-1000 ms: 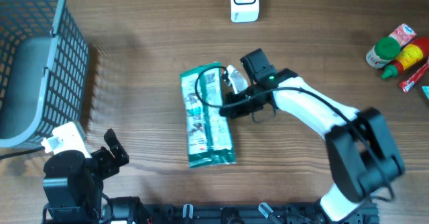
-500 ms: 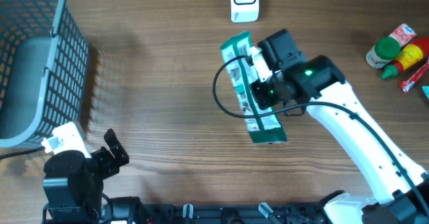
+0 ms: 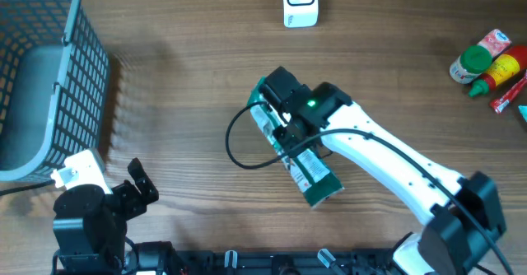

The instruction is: Scan the item barcode

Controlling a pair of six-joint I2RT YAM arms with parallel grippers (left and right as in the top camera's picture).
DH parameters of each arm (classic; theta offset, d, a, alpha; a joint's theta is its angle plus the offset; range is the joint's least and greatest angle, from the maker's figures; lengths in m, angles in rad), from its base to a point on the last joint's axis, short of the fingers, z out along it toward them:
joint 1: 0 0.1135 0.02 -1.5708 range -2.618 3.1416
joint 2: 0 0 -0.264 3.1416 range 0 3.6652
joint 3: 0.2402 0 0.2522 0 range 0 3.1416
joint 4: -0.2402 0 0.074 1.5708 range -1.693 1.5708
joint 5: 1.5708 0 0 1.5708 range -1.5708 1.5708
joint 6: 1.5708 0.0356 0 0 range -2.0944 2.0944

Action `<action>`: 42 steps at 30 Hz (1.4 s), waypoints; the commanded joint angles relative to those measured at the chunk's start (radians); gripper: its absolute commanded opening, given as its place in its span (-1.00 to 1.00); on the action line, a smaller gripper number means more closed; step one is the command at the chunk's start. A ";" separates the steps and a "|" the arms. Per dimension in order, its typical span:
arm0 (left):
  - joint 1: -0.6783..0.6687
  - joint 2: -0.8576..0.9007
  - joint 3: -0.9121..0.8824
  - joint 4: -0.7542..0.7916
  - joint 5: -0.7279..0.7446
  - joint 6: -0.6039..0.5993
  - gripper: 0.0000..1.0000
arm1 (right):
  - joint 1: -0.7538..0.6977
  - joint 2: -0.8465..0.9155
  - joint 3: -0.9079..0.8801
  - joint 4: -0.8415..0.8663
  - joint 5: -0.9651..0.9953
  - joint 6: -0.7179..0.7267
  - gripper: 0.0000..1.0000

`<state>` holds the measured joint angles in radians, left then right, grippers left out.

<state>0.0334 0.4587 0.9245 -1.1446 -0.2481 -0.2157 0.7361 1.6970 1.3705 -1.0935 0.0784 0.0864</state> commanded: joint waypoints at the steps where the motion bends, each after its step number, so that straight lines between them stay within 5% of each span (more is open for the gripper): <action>1: -0.005 -0.003 0.003 0.002 0.005 0.002 1.00 | 0.000 0.022 0.013 0.005 -0.101 0.019 -0.67; 5: -0.005 -0.003 0.003 0.002 0.005 0.002 1.00 | 0.000 0.022 0.013 0.019 -0.206 0.017 -0.49; 6: -0.005 -0.003 0.003 0.002 0.005 0.002 1.00 | 0.000 0.022 0.013 0.027 -0.241 0.013 -0.51; 8: -0.005 -0.003 0.003 0.002 0.005 0.002 1.00 | 0.000 0.022 0.011 0.033 -0.273 0.010 -0.91; 16: -0.005 -0.003 0.003 0.002 0.005 0.002 1.00 | 0.004 0.022 -0.004 0.068 -0.284 0.100 -0.91; 18: -0.005 -0.003 0.003 0.002 0.005 0.002 1.00 | 0.004 0.022 -0.010 0.073 -0.293 0.250 0.30; 21: -0.005 -0.003 0.003 0.002 0.005 0.002 1.00 | 0.014 0.025 -0.085 0.147 -0.390 0.271 0.99; 28: -0.005 -0.003 0.003 0.002 0.005 0.002 1.00 | 0.017 0.048 -0.280 0.354 -0.351 0.335 0.99; 39: -0.005 -0.003 0.003 0.002 0.005 0.002 1.00 | 0.040 0.322 -0.298 0.310 -0.321 0.335 0.99; 40: -0.005 -0.003 0.003 0.002 0.005 0.002 0.99 | 0.054 0.333 -0.299 0.309 -0.319 0.334 0.89; 42: -0.005 -0.003 0.003 0.002 0.005 0.002 1.00 | 0.089 0.360 -0.299 0.312 -0.308 0.333 0.21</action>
<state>0.0334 0.4587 0.9245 -1.1454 -0.2481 -0.2157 0.7689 1.9003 1.1484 -0.7860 -0.2161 0.4198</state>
